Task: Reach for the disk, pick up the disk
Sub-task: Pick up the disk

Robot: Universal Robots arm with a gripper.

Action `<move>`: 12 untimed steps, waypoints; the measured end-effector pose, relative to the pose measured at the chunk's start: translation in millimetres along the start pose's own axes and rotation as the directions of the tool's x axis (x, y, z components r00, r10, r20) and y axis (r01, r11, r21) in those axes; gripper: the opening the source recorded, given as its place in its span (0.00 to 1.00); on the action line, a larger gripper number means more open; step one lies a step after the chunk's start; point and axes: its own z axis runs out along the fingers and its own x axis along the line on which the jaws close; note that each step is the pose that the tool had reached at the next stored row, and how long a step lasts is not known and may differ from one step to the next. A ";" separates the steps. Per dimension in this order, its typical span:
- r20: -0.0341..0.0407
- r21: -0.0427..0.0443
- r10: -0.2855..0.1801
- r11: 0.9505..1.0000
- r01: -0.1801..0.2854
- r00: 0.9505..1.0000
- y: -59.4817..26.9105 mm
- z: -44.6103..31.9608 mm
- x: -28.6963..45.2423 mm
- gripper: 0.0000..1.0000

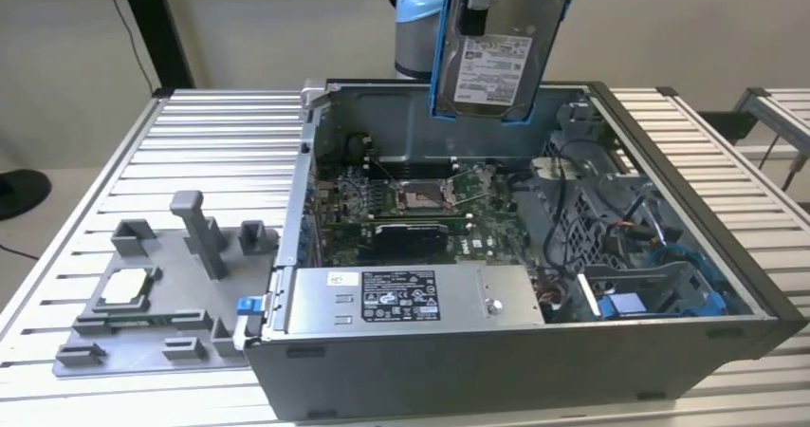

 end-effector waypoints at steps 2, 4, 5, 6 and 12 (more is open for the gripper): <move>-0.001 0.000 0.000 1.000 0.000 1.000 -1.0 -2.0 -0.1 0.00; -0.002 0.000 0.000 1.000 0.000 1.000 -3.6 -4.0 -0.3 0.00; -0.002 0.000 0.000 1.000 0.000 1.000 -5.3 -5.0 -0.3 0.00; -0.002 0.000 0.000 1.000 0.000 1.000 -7.1 -5.8 -0.4 0.00; -0.002 0.000 0.000 1.000 0.000 1.000 -17.8 -7.8 1.8 0.00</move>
